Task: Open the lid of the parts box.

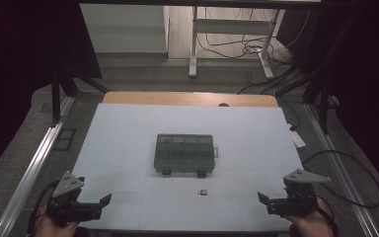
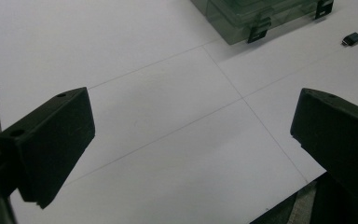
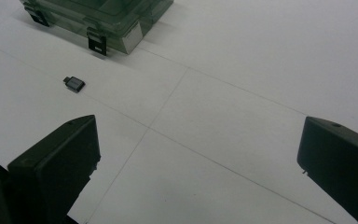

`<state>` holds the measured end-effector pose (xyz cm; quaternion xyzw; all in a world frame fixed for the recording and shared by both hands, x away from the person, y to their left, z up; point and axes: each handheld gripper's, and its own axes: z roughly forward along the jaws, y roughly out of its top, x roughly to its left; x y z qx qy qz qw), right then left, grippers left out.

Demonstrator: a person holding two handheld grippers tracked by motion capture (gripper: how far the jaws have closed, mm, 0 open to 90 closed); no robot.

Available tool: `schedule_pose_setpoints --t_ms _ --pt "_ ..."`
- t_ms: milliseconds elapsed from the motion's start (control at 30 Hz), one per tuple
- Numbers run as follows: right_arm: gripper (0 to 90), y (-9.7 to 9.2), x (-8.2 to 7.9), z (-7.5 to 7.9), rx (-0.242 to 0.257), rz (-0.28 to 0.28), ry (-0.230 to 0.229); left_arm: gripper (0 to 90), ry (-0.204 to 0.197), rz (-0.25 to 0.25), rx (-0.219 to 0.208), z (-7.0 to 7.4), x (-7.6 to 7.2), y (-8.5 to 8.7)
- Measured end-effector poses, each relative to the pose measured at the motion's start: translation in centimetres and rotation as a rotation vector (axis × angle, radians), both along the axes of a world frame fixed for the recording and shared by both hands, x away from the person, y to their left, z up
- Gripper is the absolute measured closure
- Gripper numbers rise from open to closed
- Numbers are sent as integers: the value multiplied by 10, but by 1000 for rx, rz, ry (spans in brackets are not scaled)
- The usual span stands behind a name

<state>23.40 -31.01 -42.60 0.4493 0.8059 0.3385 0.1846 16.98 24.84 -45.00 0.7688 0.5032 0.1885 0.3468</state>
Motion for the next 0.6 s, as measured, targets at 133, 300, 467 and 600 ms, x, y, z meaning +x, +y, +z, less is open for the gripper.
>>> schedule_pose_setpoints --t_ms 133,300,467,600 --pt "0 0 1 0 0 8 3 4 -5 0 -15 0 -1 2" --pt "0 -1 1 0 10 6 9 4 -5 0 -39 0 -1 4" --pt "0 -2 2 0 32 18 22 3 -1 0 -48 0 0 5" --pt "0 -3 2 0 35 20 22 2 -2 -4 -50 0 0 5"
